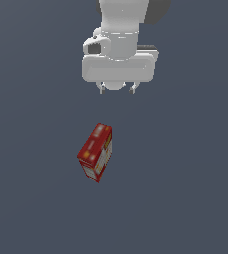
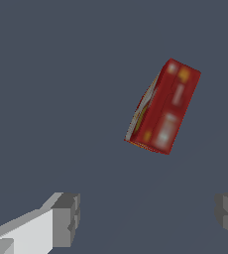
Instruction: Pick up the object and move it to a goal position.
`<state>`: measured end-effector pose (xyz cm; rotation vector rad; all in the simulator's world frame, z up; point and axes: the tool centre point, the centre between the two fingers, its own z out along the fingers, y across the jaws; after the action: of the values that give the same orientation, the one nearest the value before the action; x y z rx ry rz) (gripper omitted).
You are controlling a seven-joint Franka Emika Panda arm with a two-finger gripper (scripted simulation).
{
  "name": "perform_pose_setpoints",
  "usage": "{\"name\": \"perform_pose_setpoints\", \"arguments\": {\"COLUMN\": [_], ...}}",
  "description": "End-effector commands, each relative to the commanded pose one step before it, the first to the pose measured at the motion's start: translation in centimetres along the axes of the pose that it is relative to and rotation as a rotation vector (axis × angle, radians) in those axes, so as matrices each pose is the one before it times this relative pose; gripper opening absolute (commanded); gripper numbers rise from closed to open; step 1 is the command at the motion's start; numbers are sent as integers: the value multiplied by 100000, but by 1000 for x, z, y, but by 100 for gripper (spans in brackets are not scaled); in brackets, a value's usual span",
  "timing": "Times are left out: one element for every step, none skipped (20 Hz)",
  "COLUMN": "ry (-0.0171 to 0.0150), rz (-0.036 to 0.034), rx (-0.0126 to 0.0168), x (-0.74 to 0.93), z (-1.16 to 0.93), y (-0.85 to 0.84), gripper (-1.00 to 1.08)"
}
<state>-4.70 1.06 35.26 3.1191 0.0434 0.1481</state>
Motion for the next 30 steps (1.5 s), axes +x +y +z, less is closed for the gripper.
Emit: {"name": "perform_pose_setpoints", "arguments": {"ry": [0, -13, -38, -62, -84, -102, -94, -62, -33, -9, 9, 9, -12, -49, -86, -118, -146, -169, -194, -219, -244, -272, -300, -327, -354, -382, -409, -436, -463, -489], "rz": [0, -159, -442, -740, -1030, -1326, -1356, -1071, -774, -471, -149, 146, 326, 368, 439, 543, 679, 831, 984, 1121, 1244, 1367, 1494, 1631, 1768, 1904, 2038, 2175, 2311, 2447], "rx": [0, -56, -151, -254, -353, -453, -460, -357, -251, -145, -38, 50, 88, 74, 69, 76, 94, 119, 142, 159, 170, 176, 183, 189, 194, 193, 190, 184, 174, 161], "x": [0, -6, -17, -28, -40, -55, -61, -55, -47, -36, -19, 7, 37, 69, 100, 131, 162, 192, 223, 252, 280, 311, 341, 371, 402, 434, 465, 496, 527, 559], "z": [0, -11, -32, -53, -76, -102, -110, -93, -74, -50, -21, 13, 42, 65, 90, 117, 147, 177, 208, 238, 267, 299, 332, 367, 404, 442, 482, 524, 568, 613], "y": [1, -31, -71, -124, -171, -221, -224, -177, -127, -79, -25, 24, 58, 57, 73, 91, 114, 138, 163, 185, 205, 224, 244, 265, 286, 306, 325, 345, 364, 383], "gripper": [100, 100, 100, 100, 100, 100, 100, 100, 100, 100, 100, 100, 100, 100, 100, 100, 100, 100, 100, 100, 100, 100, 100, 100, 100, 100, 100, 100, 100, 100]}}
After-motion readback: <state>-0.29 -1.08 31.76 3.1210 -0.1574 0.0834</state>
